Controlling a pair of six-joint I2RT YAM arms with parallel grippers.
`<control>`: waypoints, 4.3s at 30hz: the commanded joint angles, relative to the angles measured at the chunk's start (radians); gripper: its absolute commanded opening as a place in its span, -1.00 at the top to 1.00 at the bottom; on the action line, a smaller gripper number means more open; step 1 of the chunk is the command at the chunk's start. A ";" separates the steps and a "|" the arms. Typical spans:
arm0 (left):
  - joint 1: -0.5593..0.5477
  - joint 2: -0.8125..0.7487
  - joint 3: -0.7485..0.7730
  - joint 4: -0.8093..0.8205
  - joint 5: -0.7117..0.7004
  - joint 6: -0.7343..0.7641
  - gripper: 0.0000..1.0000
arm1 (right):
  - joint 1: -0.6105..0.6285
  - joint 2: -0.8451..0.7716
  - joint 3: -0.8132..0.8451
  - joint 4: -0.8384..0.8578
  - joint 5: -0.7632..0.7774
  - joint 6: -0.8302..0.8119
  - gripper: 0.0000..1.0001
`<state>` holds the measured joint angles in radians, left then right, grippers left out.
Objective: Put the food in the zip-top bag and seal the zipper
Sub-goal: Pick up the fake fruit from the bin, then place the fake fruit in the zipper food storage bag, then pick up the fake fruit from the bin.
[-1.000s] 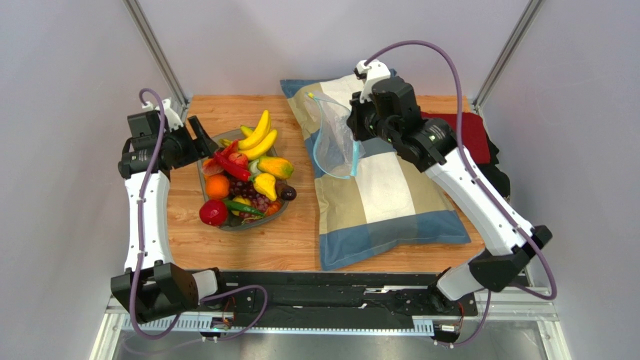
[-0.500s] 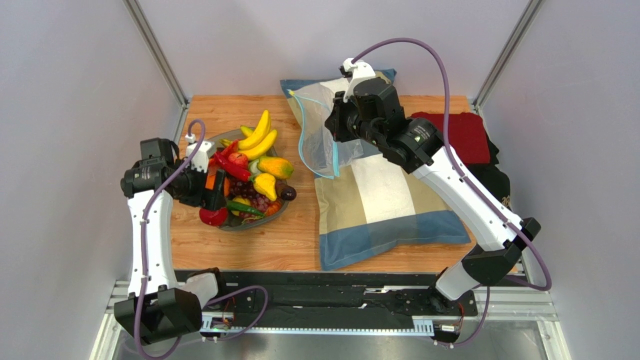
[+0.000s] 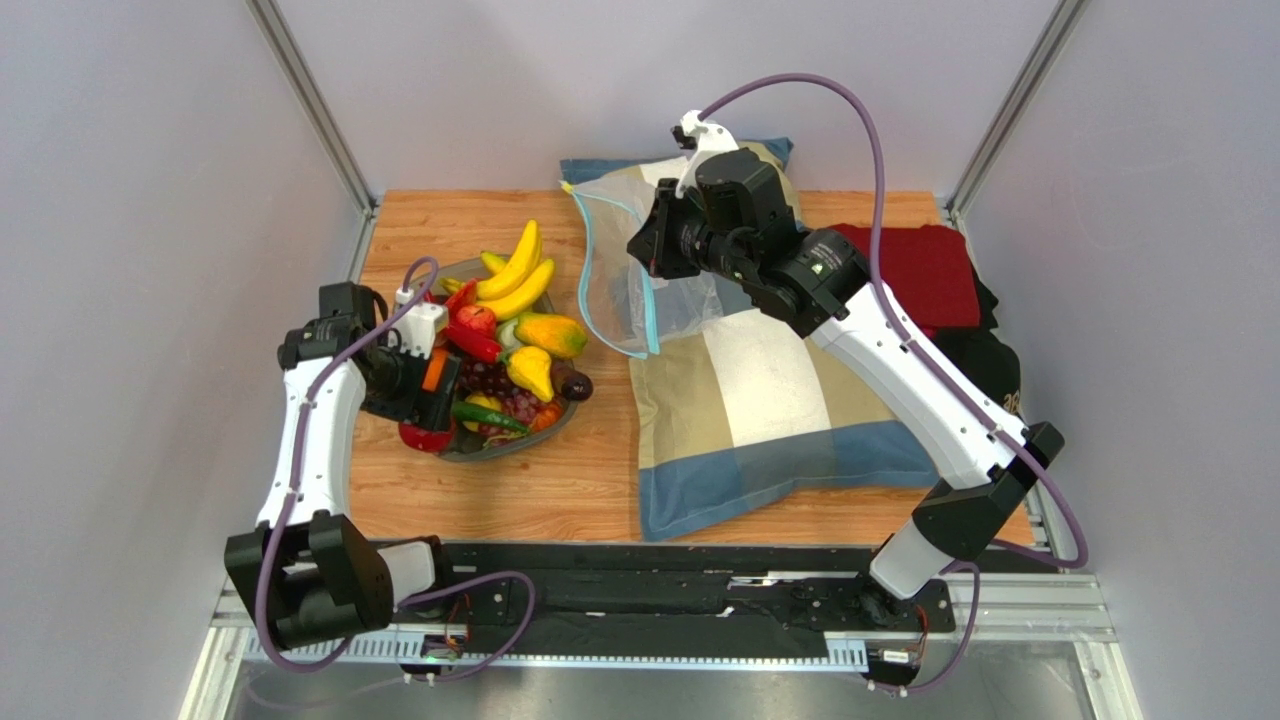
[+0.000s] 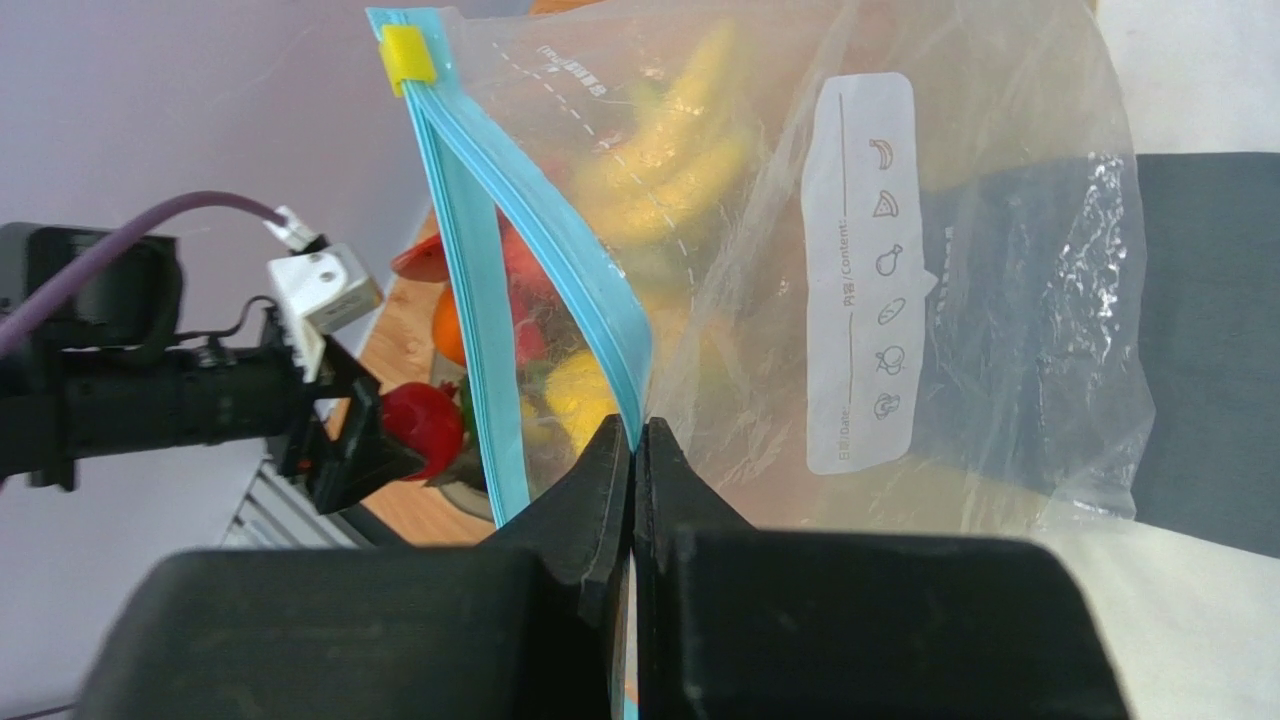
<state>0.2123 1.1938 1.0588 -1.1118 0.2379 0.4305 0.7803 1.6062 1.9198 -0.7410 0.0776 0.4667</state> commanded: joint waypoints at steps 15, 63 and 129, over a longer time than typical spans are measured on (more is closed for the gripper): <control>-0.008 0.012 0.088 -0.048 0.066 -0.010 0.26 | 0.000 -0.092 -0.001 0.075 -0.177 0.173 1.00; -0.657 0.004 0.503 0.173 0.193 -0.392 -0.98 | -0.234 -0.057 -0.304 0.218 -0.759 0.345 1.00; -0.519 0.641 0.645 -0.013 0.301 0.856 -0.84 | -0.400 -0.078 -0.375 0.126 -0.774 0.251 1.00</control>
<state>-0.3065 1.8145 1.6630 -1.1217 0.5640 1.2518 0.3889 1.5463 1.5505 -0.6472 -0.6754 0.7097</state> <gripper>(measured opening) 0.923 0.010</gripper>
